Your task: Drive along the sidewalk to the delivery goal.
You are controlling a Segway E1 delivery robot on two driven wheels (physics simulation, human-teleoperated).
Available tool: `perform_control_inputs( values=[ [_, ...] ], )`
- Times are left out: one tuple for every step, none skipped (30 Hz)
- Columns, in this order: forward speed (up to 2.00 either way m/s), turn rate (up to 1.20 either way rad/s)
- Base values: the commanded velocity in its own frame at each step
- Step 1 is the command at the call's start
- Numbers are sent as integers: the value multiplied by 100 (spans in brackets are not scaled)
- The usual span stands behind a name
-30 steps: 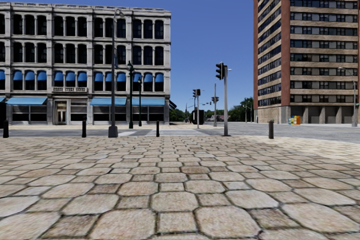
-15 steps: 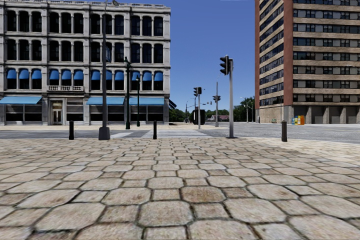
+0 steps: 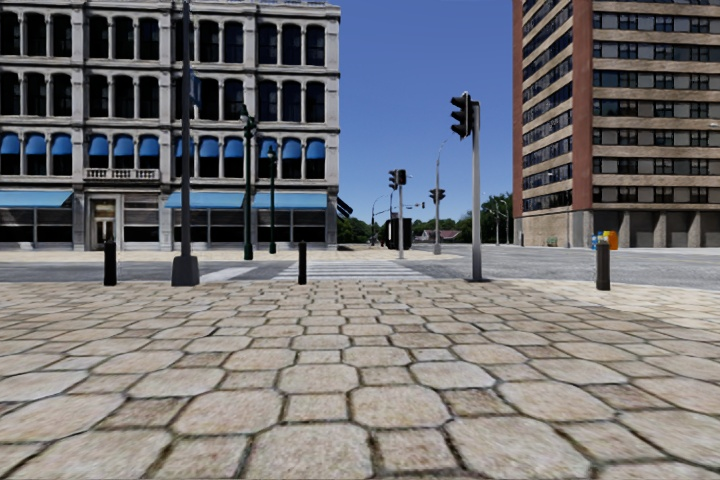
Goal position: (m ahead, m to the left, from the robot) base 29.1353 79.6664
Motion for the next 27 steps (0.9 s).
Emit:
perform_control_inputs(
  values=[
    [200,0],
    [200,0],
    [200,0],
    [200,0],
    [200,0],
    [200,0],
    [200,0],
    [200,0],
    [200,0],
    [200,0],
    [200,0],
    [200,0],
    [200,0],
    [200,0],
    [200,0],
    [200,0],
    [200,0],
    [200,0],
    [200,0],
    [200,0],
    [200,0],
    [200,0],
    [200,0],
    [200,0],
    [200,0],
    [200,0],
    [200,0]
  ],
)
